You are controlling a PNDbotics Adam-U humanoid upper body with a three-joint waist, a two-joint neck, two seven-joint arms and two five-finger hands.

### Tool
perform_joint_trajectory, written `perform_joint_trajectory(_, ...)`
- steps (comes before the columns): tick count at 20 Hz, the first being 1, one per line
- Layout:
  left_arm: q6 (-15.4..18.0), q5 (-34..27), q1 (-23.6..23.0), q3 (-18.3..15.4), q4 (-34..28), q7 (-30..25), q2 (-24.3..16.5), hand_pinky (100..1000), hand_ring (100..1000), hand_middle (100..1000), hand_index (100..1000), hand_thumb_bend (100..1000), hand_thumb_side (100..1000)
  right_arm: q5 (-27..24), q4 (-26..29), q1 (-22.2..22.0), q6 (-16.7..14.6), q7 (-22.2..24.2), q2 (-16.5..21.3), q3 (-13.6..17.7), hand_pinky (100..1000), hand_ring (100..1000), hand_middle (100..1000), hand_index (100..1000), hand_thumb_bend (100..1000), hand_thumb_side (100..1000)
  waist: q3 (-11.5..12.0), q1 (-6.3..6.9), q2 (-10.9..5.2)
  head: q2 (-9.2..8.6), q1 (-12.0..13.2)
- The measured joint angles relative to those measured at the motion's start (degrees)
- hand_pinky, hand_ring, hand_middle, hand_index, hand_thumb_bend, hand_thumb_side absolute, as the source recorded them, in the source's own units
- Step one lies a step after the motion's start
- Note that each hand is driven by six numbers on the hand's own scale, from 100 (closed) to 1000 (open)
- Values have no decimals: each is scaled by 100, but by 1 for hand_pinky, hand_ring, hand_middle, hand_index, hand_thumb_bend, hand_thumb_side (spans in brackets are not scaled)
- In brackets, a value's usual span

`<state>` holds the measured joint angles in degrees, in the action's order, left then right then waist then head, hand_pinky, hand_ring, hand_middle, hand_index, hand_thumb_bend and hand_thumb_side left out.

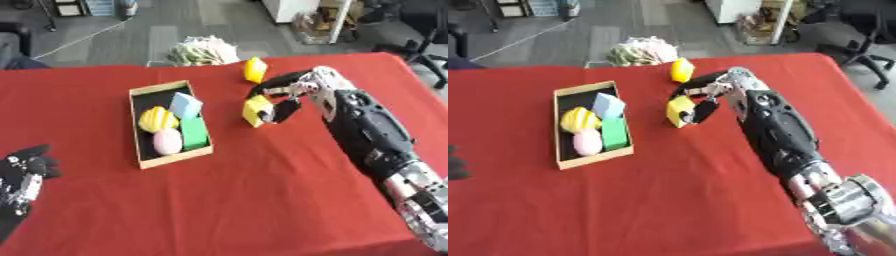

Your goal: Pick up objects on the table and place them in the box.

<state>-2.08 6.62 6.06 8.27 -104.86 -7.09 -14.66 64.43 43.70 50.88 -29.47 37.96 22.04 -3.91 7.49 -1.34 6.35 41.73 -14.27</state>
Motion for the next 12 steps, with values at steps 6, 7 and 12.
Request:
perform_joint_trajectory(6, 1, 1, 0, -13, 0, -1, 0, 763, 629, 624, 814, 100, 661, 41, -40, -22, -61, -61, 13, -15, 758, 834, 932, 972, 100, 482, -4, 0, 0, -1, 1)
perform_joint_trajectory(7, 1, 1, -1, -17, 0, -1, 0, 763, 629, 624, 814, 100, 661, 41, -39, -26, -78, -78, 30, -23, 718, 798, 905, 945, 100, 479, -5, 0, 0, -1, 1)
perform_joint_trajectory(12, 2, 1, -6, -31, 8, -2, 0, 764, 630, 624, 814, 100, 663, -147, -13, -89, -229, -229, 73, -22, 368, 490, 615, 674, 100, 370, -36, 0, 0, -1, 4)
